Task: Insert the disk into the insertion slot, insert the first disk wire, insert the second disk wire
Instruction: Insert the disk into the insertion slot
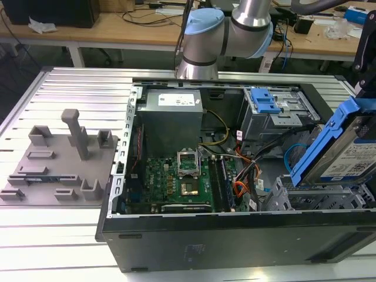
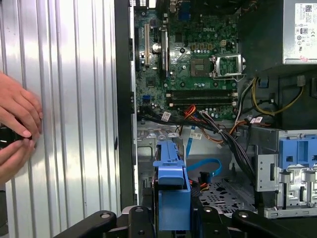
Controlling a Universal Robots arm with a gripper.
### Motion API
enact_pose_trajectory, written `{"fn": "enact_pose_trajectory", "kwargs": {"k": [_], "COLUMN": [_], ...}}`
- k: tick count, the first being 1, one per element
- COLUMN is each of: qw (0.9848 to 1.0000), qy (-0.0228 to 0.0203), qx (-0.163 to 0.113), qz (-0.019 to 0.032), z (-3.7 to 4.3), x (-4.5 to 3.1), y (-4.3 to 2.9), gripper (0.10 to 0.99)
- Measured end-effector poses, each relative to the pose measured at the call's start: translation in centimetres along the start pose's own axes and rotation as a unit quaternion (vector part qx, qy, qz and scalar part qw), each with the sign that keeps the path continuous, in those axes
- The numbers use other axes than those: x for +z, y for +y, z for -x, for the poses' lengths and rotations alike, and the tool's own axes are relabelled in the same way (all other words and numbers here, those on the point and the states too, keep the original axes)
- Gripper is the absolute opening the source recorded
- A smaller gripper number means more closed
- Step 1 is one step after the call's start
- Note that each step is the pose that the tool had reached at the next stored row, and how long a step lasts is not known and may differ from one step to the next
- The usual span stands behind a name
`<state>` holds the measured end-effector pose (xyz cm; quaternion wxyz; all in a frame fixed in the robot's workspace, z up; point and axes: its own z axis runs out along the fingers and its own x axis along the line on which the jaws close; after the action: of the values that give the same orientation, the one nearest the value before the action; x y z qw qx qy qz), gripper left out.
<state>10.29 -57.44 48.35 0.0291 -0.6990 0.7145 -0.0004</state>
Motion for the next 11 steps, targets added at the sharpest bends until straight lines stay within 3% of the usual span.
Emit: {"fn": "enact_pose_trajectory", "kwargs": {"k": [4,11], "qw": [1.0000,1.0000], "qy": [0.0007,0.0053], "qx": [0.000,0.000], "qz": [0.0000,0.0000], "z": [0.15,1.55], "x": [0.04,0.16], "y": [-0.01,0.03], "gripper": [0.365,0.365]}}
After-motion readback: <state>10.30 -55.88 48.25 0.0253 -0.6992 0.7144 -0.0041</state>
